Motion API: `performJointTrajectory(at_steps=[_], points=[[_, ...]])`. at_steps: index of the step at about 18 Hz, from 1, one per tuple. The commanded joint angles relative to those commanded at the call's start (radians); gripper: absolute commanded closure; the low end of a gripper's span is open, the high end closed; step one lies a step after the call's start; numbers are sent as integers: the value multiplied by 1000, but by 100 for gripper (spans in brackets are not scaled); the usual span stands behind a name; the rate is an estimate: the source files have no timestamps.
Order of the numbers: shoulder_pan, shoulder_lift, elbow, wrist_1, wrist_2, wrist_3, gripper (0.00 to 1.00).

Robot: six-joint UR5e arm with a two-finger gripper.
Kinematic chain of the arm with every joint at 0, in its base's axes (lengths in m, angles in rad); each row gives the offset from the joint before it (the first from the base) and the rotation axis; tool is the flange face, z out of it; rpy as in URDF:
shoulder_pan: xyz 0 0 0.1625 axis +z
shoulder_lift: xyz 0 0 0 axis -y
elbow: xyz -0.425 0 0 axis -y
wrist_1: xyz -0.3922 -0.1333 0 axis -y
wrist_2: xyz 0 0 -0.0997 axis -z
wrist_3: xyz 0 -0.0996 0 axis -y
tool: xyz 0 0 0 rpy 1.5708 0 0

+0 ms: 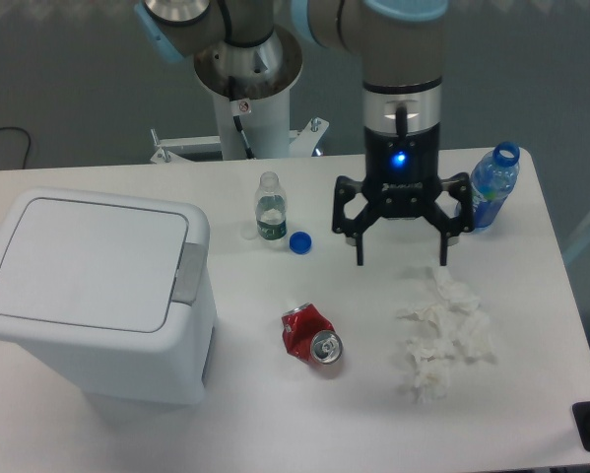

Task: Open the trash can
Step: 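Move the gripper across the table to above the white trash can lid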

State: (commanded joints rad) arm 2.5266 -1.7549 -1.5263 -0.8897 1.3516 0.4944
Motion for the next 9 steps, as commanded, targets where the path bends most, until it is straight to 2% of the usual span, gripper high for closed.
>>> performJointTrajectory(at_steps=[2,9], points=[[-20,3,2,0,-54,-59,0],[-106,28,-14,-3,-60,-174,0]])
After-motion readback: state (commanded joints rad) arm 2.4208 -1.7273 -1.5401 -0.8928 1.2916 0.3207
